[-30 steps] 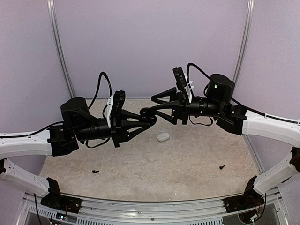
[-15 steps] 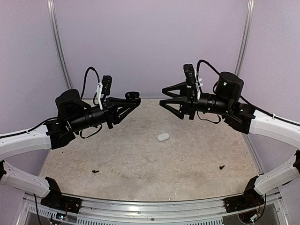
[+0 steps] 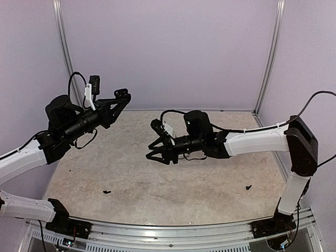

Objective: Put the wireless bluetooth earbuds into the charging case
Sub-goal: Move the right earbud to the center of the board.

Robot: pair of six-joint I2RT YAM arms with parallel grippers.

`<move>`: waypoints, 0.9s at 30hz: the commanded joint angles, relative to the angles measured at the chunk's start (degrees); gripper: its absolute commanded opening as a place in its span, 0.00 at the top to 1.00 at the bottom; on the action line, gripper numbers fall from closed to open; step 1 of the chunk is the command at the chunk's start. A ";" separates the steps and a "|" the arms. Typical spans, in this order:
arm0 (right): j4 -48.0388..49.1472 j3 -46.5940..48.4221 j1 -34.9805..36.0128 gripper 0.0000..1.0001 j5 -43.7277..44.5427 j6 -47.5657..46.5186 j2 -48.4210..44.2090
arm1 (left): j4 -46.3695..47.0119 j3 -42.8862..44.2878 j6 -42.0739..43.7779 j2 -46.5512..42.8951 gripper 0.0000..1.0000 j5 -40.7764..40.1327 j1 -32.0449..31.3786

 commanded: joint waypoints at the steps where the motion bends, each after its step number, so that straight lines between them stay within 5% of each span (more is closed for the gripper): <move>1: -2.11 8.91 4.05 0.51 1.49 -4.47 8.83 | -2.31 0.60 -0.82 -1.50 1.00 -2.50 1.70; 20: -21.01 49.88 15.71 0.59 3.35 -10.11 43.08 | -2.66 -0.45 -0.94 -2.90 1.00 -1.06 3.35; 27: -25.04 56.32 17.25 0.59 5.30 -10.54 48.13 | -2.07 -1.68 -1.30 -3.47 1.00 -0.53 3.55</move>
